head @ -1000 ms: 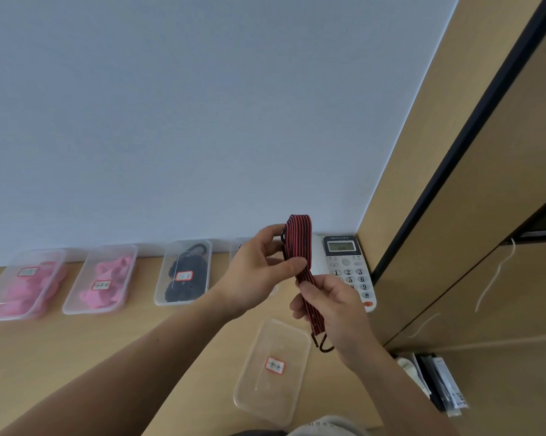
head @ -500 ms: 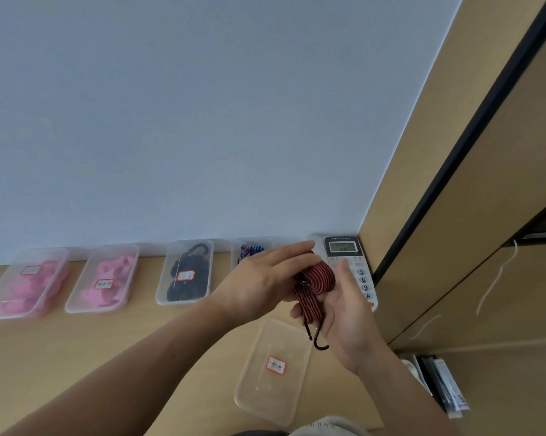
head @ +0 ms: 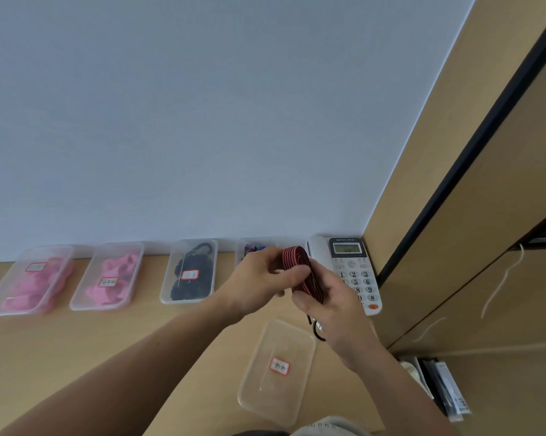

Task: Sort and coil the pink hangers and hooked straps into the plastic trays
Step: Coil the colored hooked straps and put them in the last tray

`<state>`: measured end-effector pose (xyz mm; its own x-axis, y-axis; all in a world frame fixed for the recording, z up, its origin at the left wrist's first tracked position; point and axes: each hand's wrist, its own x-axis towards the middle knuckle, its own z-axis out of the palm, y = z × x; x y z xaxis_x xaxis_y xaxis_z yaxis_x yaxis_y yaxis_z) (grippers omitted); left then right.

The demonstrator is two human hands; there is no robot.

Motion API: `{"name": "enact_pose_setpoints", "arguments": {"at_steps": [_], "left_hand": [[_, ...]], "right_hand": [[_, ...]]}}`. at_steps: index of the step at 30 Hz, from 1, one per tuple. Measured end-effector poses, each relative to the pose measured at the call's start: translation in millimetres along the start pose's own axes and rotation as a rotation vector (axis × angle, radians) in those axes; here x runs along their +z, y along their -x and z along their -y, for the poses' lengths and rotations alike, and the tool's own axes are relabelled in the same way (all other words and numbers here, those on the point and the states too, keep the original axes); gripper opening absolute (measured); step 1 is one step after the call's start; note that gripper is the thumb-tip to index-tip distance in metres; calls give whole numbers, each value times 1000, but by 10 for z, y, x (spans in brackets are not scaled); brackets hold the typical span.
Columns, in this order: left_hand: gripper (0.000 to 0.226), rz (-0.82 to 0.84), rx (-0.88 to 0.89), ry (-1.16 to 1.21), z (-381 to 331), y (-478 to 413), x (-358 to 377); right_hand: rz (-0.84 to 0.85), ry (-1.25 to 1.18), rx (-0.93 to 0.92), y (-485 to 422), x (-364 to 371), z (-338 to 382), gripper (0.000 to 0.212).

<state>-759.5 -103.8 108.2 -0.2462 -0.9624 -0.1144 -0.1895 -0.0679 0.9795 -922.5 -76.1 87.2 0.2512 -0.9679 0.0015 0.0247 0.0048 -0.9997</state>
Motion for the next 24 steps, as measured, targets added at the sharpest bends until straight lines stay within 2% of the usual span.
{"name": "enact_pose_setpoints", "arguments": {"at_steps": [4, 10, 13, 17, 21, 24], "left_hand": [[25, -24, -41, 39, 8, -6, -86], [24, 45, -114, 235, 134, 4, -306], [14, 56, -152, 267, 204, 14, -397], [20, -23, -190, 192, 316, -21, -558], [22, -35, -163, 218, 431, -5, -733], [39, -61, -161, 273, 512, -4, -835]], "right_hand": [[-29, 244, -77, -37, 30, -47, 61], [-54, 500, -67, -130, 127, -89, 66], [-58, 605, -84, -177, 186, -139, 70], [-44, 631, -88, -222, 320, -200, 72], [-45, 622, -68, -326, 425, -195, 75], [5, 578, 8, -410, 496, -188, 76]]}}
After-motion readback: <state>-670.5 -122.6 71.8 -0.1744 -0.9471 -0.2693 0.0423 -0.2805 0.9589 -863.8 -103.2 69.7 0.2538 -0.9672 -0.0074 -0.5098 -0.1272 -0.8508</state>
